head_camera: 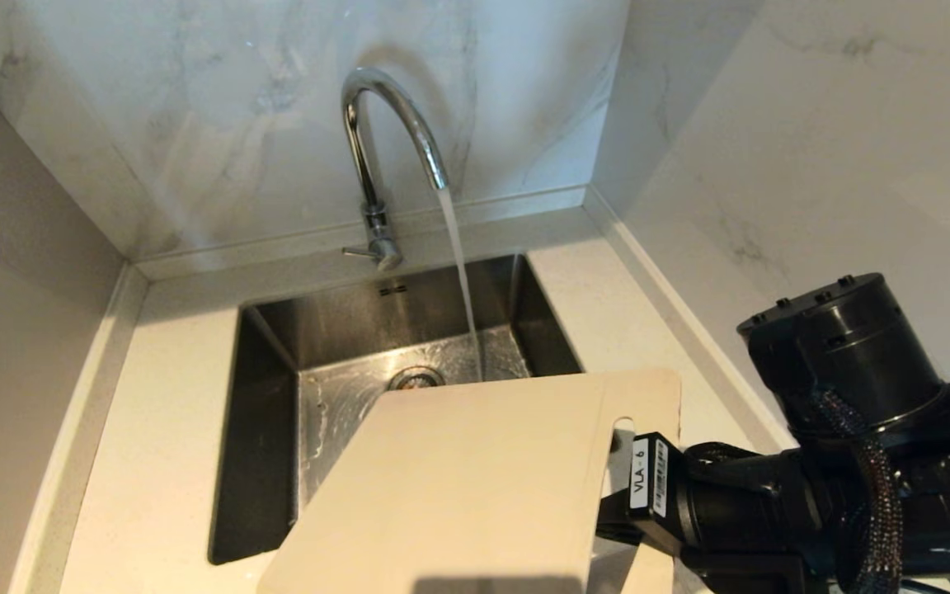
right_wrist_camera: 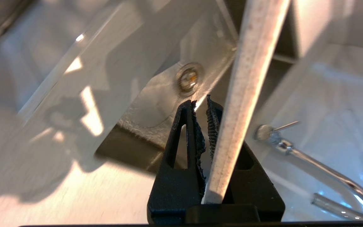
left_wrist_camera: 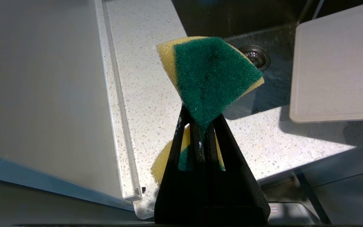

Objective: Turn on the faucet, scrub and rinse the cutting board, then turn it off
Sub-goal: Pick up the cutting board

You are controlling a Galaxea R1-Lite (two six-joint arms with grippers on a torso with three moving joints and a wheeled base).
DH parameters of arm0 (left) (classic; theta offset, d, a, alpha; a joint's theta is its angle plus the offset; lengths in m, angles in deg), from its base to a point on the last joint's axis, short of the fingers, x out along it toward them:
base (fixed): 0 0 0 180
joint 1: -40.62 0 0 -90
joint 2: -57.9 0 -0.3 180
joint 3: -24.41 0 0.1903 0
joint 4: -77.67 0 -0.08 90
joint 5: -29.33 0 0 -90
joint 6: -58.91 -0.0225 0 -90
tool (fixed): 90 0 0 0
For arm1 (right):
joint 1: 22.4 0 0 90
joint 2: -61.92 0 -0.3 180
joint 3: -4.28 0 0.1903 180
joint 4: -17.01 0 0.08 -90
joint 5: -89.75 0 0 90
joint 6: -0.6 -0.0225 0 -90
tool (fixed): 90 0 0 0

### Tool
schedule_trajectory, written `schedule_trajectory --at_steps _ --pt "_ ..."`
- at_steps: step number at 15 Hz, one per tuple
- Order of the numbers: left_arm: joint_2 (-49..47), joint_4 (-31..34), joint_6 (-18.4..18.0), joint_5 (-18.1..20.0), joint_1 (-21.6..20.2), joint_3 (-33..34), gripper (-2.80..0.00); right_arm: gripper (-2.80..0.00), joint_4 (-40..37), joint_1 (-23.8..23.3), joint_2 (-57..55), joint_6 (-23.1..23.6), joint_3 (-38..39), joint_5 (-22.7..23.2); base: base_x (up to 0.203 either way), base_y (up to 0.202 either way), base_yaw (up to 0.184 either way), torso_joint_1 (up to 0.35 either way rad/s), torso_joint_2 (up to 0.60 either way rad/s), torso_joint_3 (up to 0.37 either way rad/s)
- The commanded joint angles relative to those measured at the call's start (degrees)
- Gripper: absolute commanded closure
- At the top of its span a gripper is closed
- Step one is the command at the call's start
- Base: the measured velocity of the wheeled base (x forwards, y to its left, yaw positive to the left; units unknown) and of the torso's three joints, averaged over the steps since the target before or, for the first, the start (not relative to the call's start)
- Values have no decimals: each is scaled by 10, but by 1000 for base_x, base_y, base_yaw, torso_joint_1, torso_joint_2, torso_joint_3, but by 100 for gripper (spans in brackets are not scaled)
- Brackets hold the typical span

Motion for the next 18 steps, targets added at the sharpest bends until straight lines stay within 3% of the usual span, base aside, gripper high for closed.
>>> schedule_trajectory --at_steps 1,9,12,18 --pt "1 0 0 0 0 0 0 0 -64 -31 -4 51 -42 2 0 0 0 0 0 0" --pt "1 0 0 0 0 0 0 0 -130 -47 -21 160 -132 10 0 0 0 0 0 0" --pt "1 0 0 0 0 0 0 0 -135 -46 -68 176 -178 25 0 0 0 0 0 0" --pt "1 0 0 0 0 0 0 0 -180 -61 -35 201 -206 29 0 0 0 0 0 0"
